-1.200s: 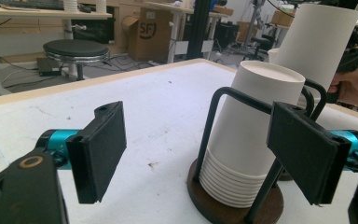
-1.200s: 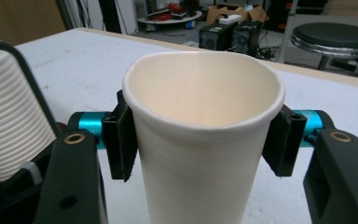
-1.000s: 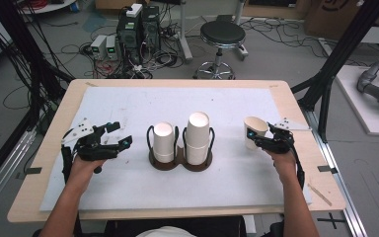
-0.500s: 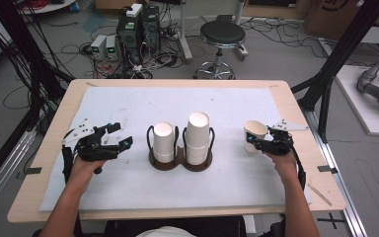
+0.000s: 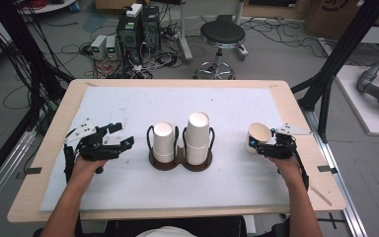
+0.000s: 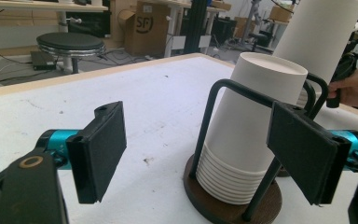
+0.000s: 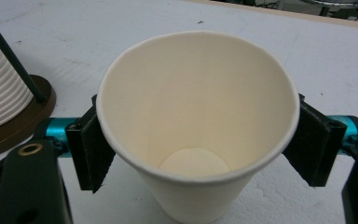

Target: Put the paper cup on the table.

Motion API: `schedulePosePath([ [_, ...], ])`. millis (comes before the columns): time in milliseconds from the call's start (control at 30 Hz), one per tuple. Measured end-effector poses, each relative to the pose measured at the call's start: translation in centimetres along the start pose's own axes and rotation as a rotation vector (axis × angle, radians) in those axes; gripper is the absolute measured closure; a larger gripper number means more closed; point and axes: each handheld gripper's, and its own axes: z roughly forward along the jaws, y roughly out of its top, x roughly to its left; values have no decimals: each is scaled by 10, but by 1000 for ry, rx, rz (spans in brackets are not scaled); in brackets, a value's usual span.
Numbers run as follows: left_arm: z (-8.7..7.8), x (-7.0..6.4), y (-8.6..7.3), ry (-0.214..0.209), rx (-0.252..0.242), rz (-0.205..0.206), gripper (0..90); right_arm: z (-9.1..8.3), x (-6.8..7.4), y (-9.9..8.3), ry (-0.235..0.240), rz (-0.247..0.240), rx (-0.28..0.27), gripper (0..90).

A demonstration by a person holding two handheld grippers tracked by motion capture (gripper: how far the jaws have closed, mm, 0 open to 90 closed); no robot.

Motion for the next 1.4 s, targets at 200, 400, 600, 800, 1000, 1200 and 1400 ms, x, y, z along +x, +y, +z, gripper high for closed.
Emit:
schedulePosePath([
  [200,-2,1,0,4,-3,-2,199,-10,1,-1,-6,-7,-10,204],
  [400,-3,2,1,8,-8,-4,199,-25,2,-7,7,-30,-6,204],
  [600,-4,3,2,12,-16,-2,199,-41,5,-9,16,-29,-17,204],
  [800,-6,4,4,14,-29,-4,199,-58,14,5,27,-55,-40,204],
  [1000,-5,3,6,11,-41,-14,199,-67,27,22,72,-69,-96,204],
  [1200,-3,5,8,11,-45,-10,199,-68,37,31,94,-102,-108,204],
  [1400,-5,3,10,8,-49,-1,199,-68,44,33,112,-112,-113,204],
])
